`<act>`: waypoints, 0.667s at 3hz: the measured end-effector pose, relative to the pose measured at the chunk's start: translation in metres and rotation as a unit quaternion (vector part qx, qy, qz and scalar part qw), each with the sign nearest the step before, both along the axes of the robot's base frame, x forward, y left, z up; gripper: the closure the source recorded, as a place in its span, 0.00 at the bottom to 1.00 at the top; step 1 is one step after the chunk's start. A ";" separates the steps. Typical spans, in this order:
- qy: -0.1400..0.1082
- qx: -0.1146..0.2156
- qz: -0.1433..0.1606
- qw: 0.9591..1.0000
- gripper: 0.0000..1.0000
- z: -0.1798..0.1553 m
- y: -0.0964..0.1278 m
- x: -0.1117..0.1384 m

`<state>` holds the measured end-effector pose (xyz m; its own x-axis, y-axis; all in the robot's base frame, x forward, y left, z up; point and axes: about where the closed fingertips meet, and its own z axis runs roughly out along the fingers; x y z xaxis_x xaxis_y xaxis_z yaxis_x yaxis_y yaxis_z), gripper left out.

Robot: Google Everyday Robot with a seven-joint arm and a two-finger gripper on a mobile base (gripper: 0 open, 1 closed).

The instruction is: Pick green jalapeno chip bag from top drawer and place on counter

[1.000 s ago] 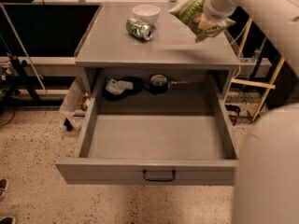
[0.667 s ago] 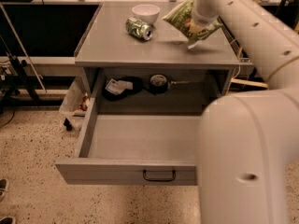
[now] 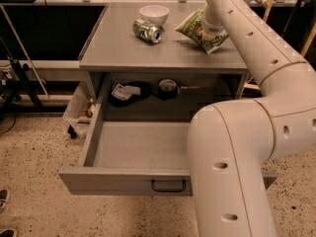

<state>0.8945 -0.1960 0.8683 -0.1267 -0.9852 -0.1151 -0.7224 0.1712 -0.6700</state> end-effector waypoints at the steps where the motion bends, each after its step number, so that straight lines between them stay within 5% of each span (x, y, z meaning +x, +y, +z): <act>1: 0.000 0.000 0.000 1.000 0.59 0.000 0.000 0.000; 2: 0.000 0.000 0.000 1.000 0.35 0.000 0.000 0.000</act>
Offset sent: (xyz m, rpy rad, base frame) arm 0.0000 0.0000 0.0000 0.0000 0.0000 0.0000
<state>0.8945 -0.1960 0.8682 -0.1267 -0.9852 -0.1151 -0.7224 0.1712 -0.6699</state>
